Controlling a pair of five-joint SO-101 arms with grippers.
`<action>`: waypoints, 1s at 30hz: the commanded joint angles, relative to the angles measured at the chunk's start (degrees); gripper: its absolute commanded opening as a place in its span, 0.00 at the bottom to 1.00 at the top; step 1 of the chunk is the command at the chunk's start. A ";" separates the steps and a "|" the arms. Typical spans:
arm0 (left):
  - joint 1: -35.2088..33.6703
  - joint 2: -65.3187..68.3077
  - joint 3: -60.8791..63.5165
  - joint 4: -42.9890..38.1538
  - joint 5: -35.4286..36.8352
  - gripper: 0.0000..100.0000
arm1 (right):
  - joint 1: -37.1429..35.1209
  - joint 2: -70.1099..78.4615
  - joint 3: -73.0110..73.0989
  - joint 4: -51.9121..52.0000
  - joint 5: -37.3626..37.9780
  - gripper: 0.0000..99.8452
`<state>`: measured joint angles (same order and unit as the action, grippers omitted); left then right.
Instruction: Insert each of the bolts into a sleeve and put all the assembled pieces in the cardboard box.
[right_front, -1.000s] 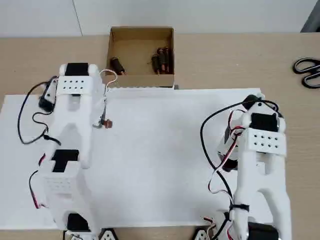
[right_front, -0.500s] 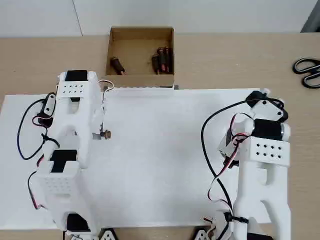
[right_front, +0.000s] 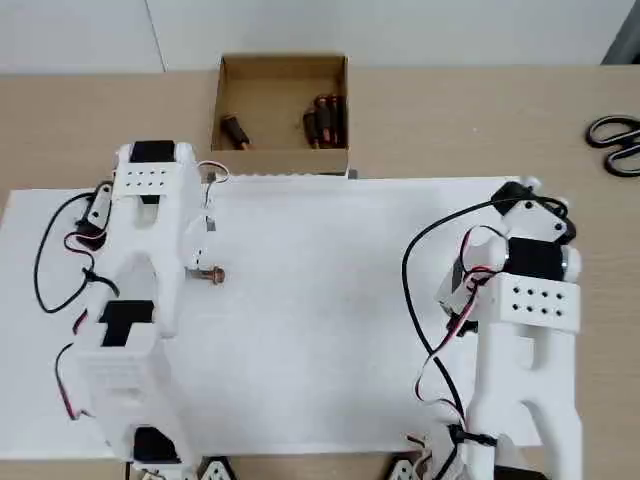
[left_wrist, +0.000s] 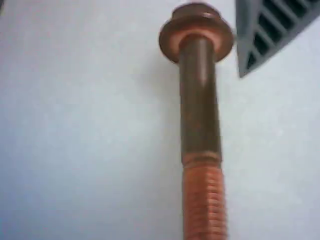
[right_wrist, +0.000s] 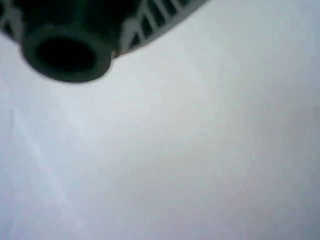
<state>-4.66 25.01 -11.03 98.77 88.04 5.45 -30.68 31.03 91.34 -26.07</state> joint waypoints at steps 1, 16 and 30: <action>0.09 -4.04 -0.22 1.58 -0.35 0.32 | 0.13 -1.89 -2.99 0.13 0.35 0.00; -0.26 -11.69 -1.36 1.67 -32.79 0.32 | -11.30 -34.68 -9.76 1.36 4.84 0.00; 0.70 -20.13 -1.27 1.58 -72.53 0.31 | -11.12 -70.11 17.85 -6.37 15.65 0.00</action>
<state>-4.31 7.78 -11.03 98.77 24.22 -5.71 -93.27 43.96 87.82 -13.58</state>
